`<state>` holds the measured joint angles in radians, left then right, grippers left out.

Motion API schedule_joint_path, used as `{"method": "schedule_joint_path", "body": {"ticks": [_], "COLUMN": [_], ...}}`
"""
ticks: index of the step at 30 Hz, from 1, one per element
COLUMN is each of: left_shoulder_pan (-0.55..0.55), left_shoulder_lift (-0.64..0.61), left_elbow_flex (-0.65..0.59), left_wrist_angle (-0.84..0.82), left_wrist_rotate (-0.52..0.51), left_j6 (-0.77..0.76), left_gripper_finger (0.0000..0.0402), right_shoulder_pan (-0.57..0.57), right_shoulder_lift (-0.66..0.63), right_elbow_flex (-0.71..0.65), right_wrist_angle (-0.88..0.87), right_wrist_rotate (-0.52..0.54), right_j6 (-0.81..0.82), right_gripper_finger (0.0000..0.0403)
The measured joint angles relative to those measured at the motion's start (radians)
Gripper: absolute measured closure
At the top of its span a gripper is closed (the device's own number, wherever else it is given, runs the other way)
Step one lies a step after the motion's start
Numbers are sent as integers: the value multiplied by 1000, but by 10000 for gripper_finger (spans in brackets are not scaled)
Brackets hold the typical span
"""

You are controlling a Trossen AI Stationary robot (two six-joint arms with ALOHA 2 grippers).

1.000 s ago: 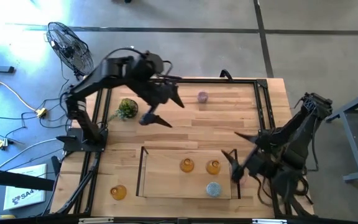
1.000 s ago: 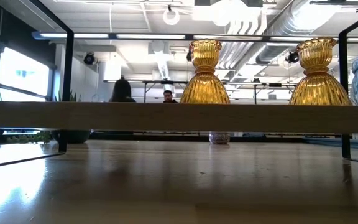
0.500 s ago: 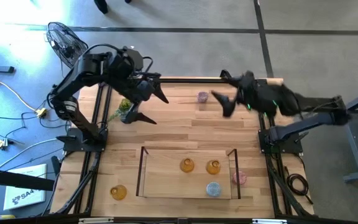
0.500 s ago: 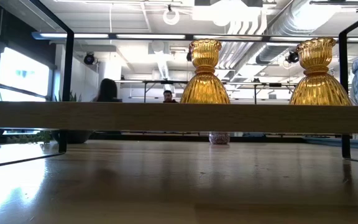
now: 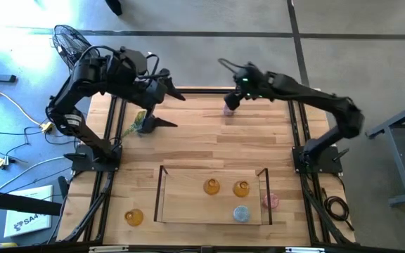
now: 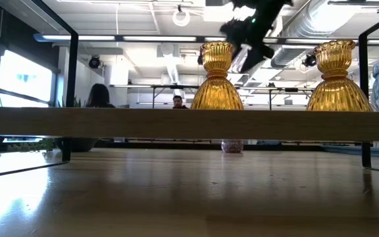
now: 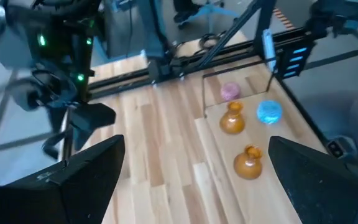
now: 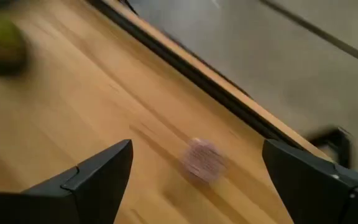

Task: Pick & Place candle stick holders
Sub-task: Put the red patterned scented candle on the shelf

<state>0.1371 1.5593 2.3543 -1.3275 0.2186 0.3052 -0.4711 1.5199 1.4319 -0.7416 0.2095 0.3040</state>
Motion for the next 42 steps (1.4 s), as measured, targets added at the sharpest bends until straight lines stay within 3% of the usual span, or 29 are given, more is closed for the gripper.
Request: {"method": "schedule_joint_path", "body": {"ticks": [2, 10, 15, 28, 42], "left_shoulder_pan": [0, 0, 0, 0, 0], "left_shoulder_lift": [0, 27, 41, 91, 172], "left_elbow_flex": [0, 0, 2, 0, 0], "left_wrist_angle": [-21, -67, -67, -59, -20], "left_wrist_rotate": [-17, -41, -51, -51, -60], "left_j6": [3, 11, 11, 11, 11], "left_gripper_finger": [11, 11, 11, 11, 11], "right_shoulder_pan": [-2, -24, -73, -103, -97], "right_shoulder_lift": [80, 368, 482, 519, 607], "right_elbow_flex": [81, 391, 507, 518, 516], "right_wrist_angle": [-101, -348, -481, -503, -533], "right_wrist_rotate": [28, -27, -87, -146, -98], "right_j6": [-3, -32, -16, 55, 91], "right_gripper_finger": [50, 50, 50, 50, 50]}}
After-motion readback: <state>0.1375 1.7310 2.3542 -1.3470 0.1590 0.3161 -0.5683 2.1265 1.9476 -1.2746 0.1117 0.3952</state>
